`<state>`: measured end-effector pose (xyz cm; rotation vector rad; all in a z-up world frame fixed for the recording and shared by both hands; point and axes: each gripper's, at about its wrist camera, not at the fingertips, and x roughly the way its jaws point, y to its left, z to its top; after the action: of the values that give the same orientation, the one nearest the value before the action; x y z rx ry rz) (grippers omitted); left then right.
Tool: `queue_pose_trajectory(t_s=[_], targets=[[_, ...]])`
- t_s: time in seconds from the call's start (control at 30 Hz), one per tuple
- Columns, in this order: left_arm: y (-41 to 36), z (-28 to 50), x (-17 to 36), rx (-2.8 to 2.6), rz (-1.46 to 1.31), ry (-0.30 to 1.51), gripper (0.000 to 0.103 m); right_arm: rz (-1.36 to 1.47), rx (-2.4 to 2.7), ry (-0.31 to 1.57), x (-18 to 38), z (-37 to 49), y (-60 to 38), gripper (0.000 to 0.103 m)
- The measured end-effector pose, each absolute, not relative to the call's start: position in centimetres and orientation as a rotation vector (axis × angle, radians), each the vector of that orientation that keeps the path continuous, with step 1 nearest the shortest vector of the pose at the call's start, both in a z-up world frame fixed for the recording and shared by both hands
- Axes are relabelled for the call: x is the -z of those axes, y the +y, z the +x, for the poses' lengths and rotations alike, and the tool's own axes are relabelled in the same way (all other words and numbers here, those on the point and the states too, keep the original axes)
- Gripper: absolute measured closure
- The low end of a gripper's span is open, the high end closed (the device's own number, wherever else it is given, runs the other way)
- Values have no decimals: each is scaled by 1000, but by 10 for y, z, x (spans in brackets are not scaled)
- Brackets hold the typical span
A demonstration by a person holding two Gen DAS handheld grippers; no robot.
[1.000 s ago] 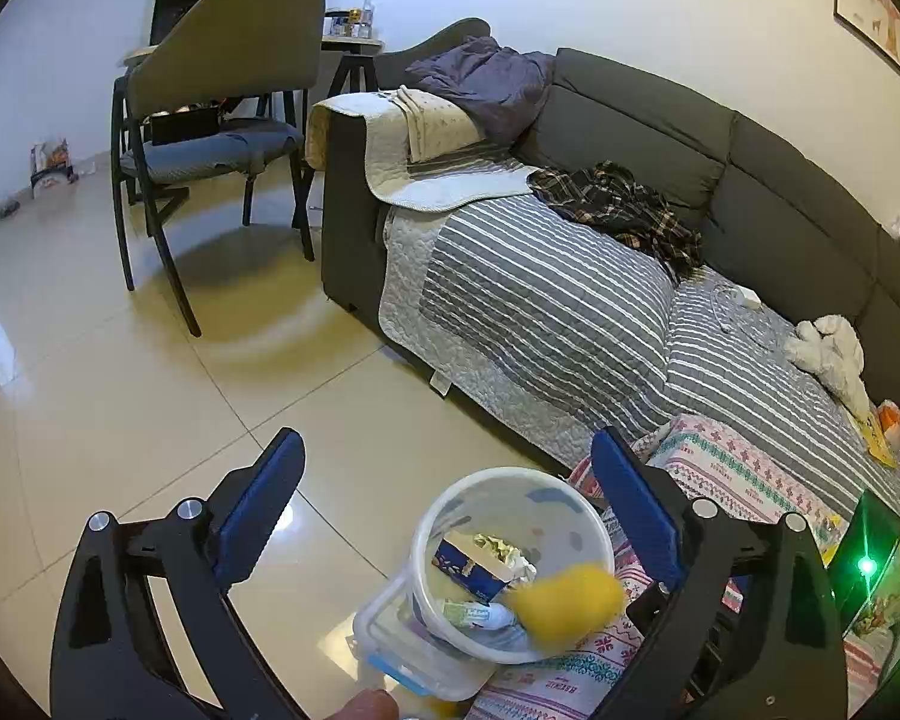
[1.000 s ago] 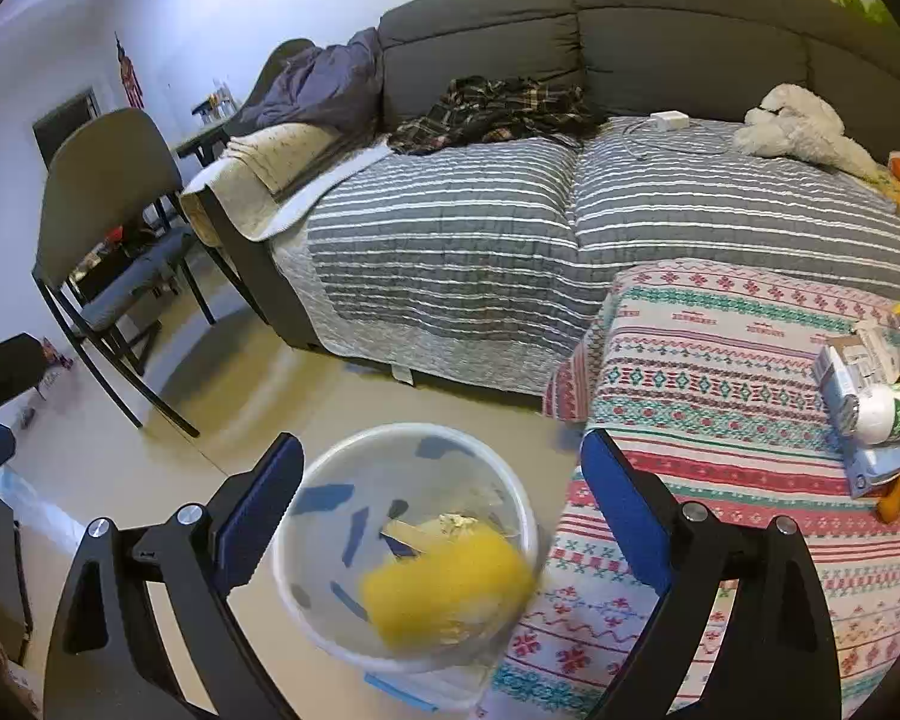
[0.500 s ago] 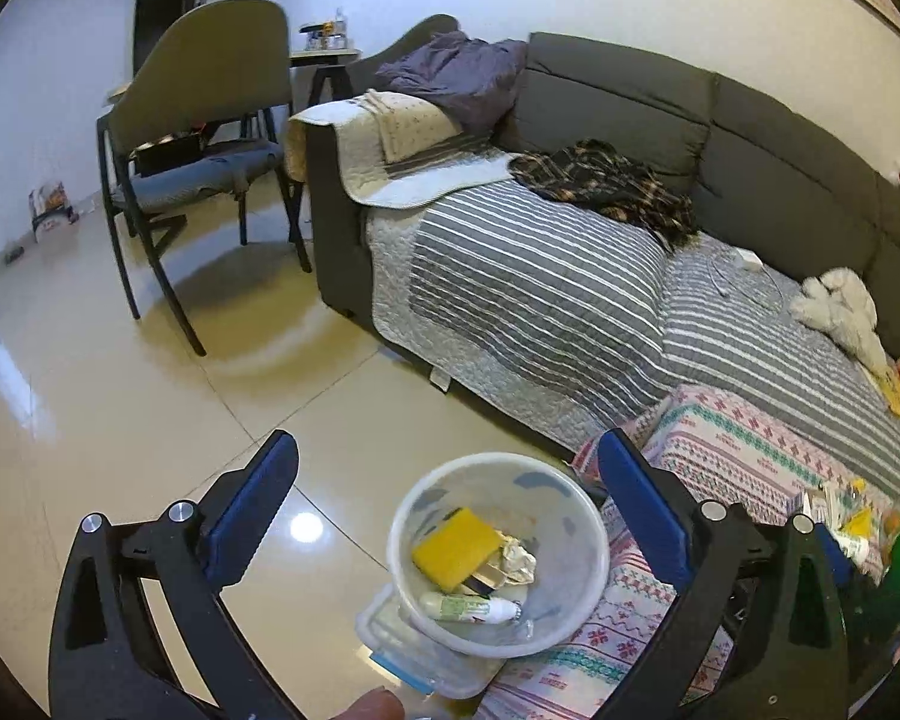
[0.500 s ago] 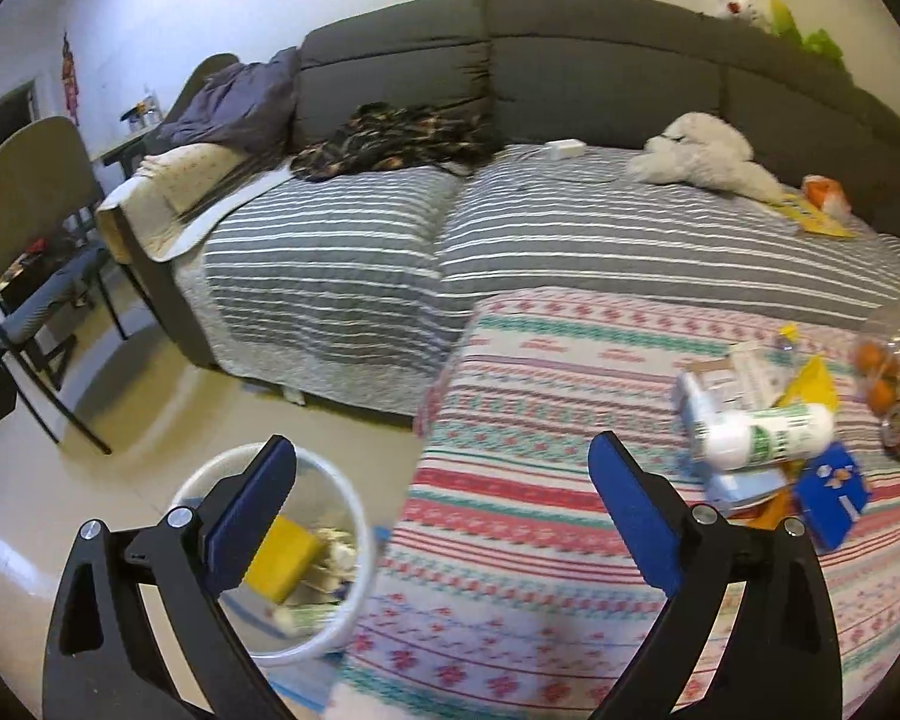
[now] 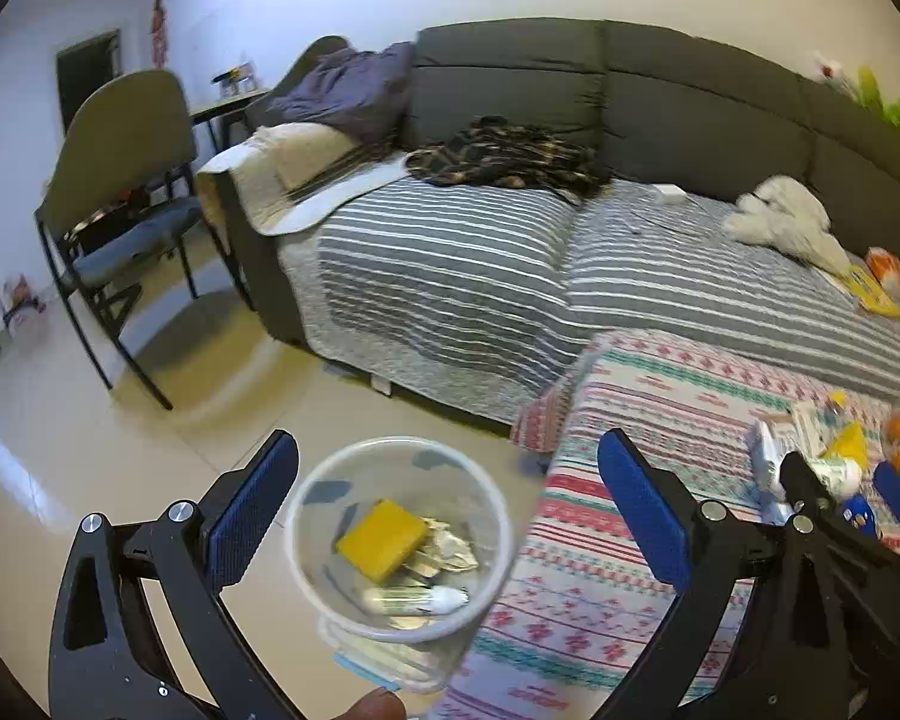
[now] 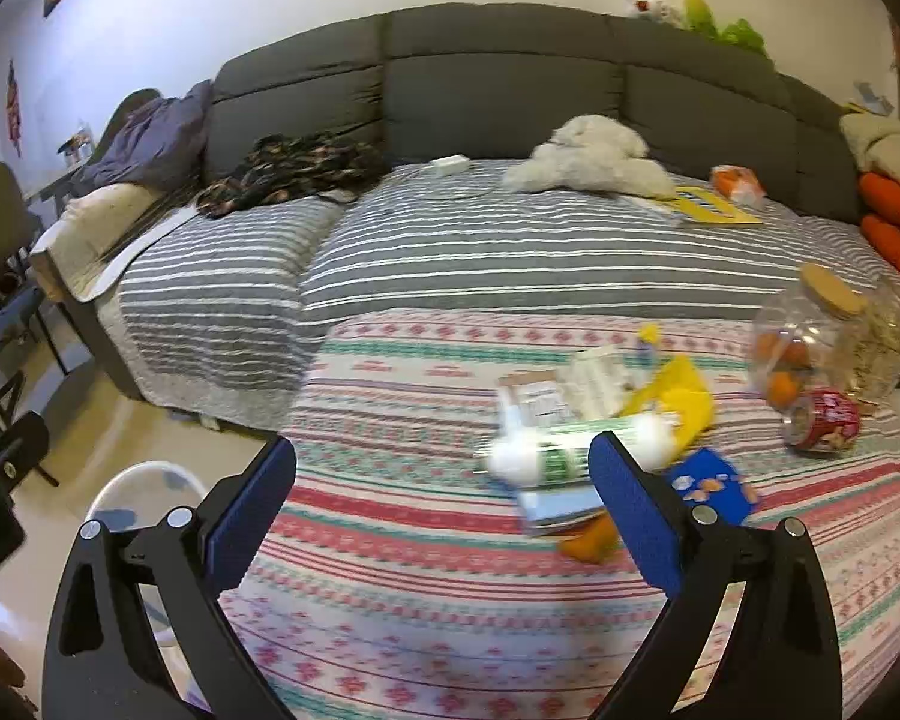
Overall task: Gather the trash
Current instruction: 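Return both tools to the table and grasp another white bottle with the left tool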
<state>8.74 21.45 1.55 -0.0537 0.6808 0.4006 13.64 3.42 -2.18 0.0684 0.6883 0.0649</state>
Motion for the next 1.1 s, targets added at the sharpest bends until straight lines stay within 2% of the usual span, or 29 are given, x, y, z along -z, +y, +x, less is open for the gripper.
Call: queue_pose_trajectory(t_s=[0.5,0.87,1.1], targets=[[109,118,2,-240,8,719,7,48,126,688,28,128,-83,8],[26,153,48,-25,81,826,7,172,252,781,47,124,-192,8],[-13,173,65,119,358,831,7,260,260,839,50,131,-235,8]])
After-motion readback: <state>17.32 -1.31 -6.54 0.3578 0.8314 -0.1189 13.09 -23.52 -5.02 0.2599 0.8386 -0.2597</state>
